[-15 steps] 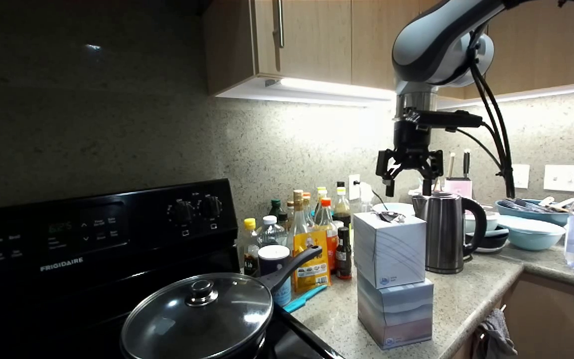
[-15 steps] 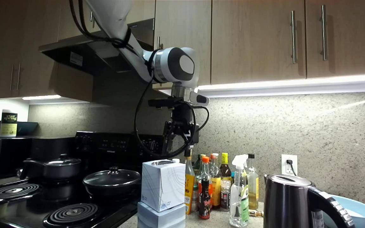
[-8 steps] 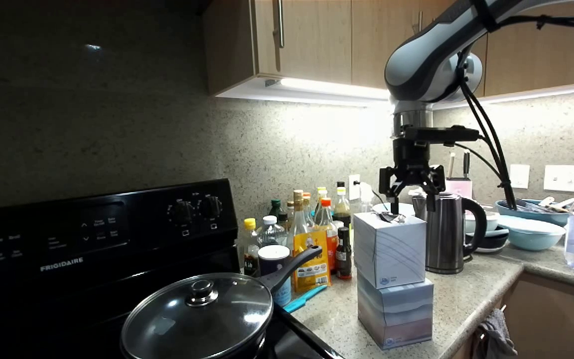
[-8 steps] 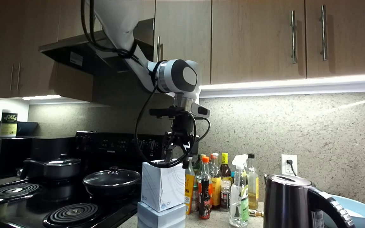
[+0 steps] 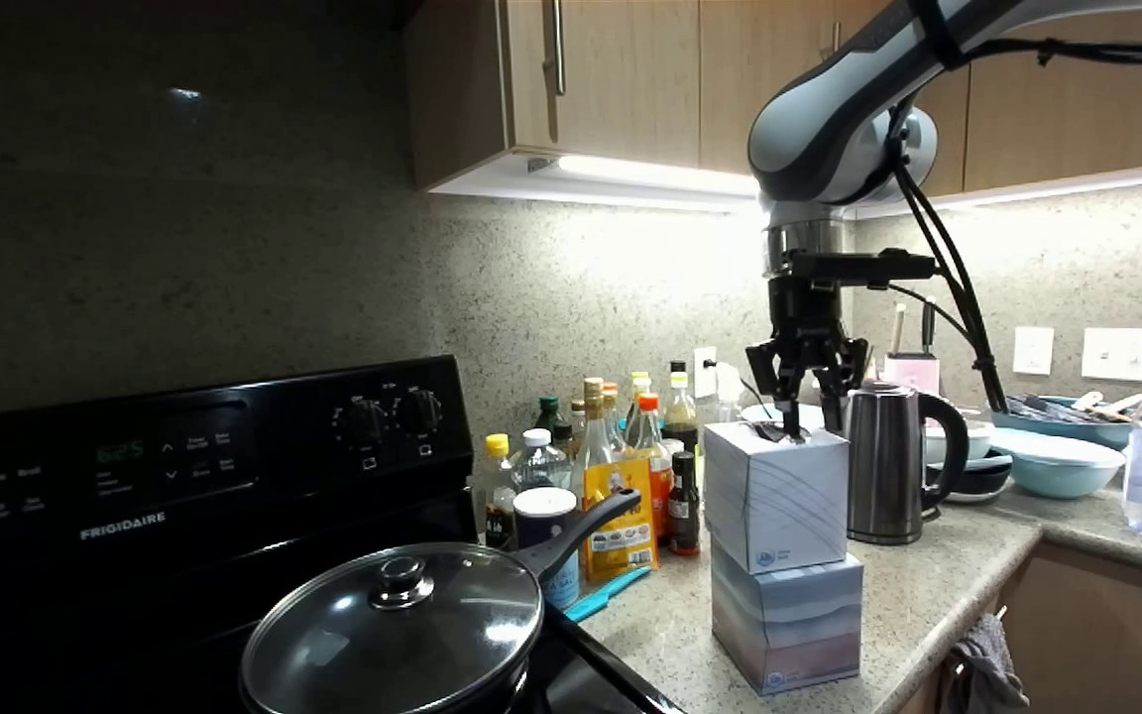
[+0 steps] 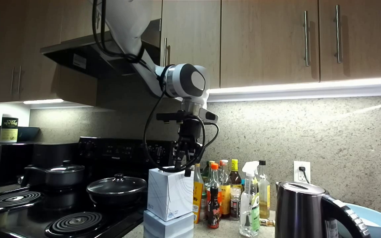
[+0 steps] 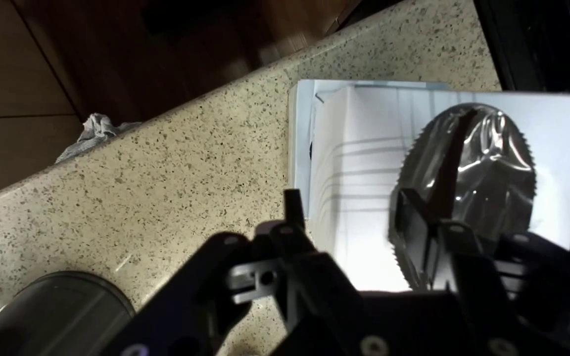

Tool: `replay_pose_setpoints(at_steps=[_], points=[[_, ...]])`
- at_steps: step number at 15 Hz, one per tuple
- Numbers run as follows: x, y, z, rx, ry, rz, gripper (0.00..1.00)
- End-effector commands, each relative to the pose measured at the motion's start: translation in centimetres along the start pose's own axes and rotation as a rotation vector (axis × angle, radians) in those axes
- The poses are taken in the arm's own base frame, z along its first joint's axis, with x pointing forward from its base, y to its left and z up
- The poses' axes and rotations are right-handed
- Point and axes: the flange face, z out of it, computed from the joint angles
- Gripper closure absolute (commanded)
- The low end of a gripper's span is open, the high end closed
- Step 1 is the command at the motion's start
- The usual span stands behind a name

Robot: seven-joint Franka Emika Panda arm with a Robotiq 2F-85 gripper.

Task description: Pick up the top box and put it on the countertop.

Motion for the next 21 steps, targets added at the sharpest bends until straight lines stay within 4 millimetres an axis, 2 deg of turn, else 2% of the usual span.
replay_pose_setpoints(at_steps=[1,4,8,10,13,17,19,21], points=[[0.6,-0.2,-0.4,0.008,-0.031,-0.028,0.77],[0.9,-0.3,-0.5,0.004,-0.036,-0.031,0.97],[0.9,-0.3,-0.5,0.003,-0.05,-0.03,0.99],[1.1,0.5,-0.9,-0.002,-0.033,-0.021,0.98],[1.9,3.6,-1.9,-0.021,0.001,0.014,0.98],[3.1,9.9,-3.2,-0.065,0.058,0.08,0.97],[3.6,12.9,-3.3,-0.087,0.063,0.088,0.97],[3.8,15.1,-2.7,-0.094,0.046,0.061,0.97]])
